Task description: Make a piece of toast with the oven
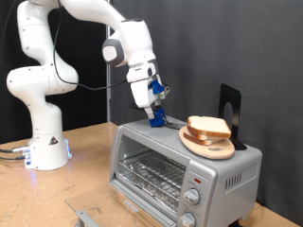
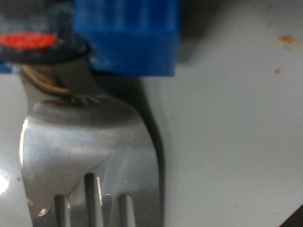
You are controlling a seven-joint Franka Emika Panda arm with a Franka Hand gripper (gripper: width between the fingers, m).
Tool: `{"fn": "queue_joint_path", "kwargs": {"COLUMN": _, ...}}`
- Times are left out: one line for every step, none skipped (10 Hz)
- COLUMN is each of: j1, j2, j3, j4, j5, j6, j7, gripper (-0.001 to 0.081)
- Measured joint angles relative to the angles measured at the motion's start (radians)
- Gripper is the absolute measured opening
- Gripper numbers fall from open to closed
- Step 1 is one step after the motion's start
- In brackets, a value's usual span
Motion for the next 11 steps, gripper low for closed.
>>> {"fn": "queue_joint_path", "kwargs": {"j1": 0.000, "j2": 0.007, "j3": 0.003, "j4": -0.001, "j5": 0.000, "j6": 0.012, "j7": 0.000, "gripper": 0.0808}}
{"fn": "queue_joint_path", "kwargs": {"j1": 0.000, "j2": 0.014, "j3": 0.005, "j4": -0.001, "j5": 0.000, "j6": 0.020, "j7": 0.000, "gripper": 0.0808}}
{"fn": "queue_joint_path", "kwargs": {"j1": 0.000, "j2": 0.021, "j3": 0.006, "j4": -0.001, "j5": 0.000, "j6": 0.026, "j7": 0.000, "gripper": 0.0808}}
{"fn": "queue_joint_path", "kwargs": {"j1": 0.000, "j2": 0.028, "j3": 0.006, "j4": -0.001, "j5": 0.000, "j6": 0.028, "j7": 0.000, "gripper": 0.0808}}
{"fn": "queue_joint_path", "kwargs": {"j1": 0.000, "j2": 0.032, "j3": 0.006, "j4": -0.001, "j5": 0.000, "j6": 0.028, "j7": 0.000, "gripper": 0.0808}}
{"fn": "queue_joint_path", "kwargs": {"j1": 0.000, "j2": 0.036, "j3": 0.007, "j4": -0.001, "j5": 0.000, "j6": 0.033, "j7": 0.000, "gripper": 0.0808}}
{"fn": "queue_joint_path", "kwargs": {"j1": 0.000, "j2": 0.043, "j3": 0.008, "j4": -0.001, "j5": 0.000, "j6": 0.045, "j7": 0.000, "gripper": 0.0808}}
{"fn": "queue_joint_path", "kwargs": {"j1": 0.000, "j2": 0.049, "j3": 0.008, "j4": -0.001, "j5": 0.000, "j6": 0.054, "j7": 0.000, "gripper": 0.0808}}
{"fn": "queue_joint_path", "kwargs": {"j1": 0.000, "j2": 0.052, "j3": 0.008, "j4": -0.001, "j5": 0.000, "j6": 0.058, "j7": 0.000, "gripper": 0.0808}}
{"fn": "queue_joint_path", "kwargs": {"j1": 0.000, "j2": 0.053, "j3": 0.008, "j4": -0.001, "j5": 0.000, "j6": 0.059, "j7": 0.000, "gripper": 0.0719}}
{"fn": "queue_joint_path", "kwargs": {"j1": 0.000, "j2": 0.054, "j3": 0.008, "j4": -0.001, "j5": 0.000, "j6": 0.059, "j7": 0.000, "gripper": 0.0719}}
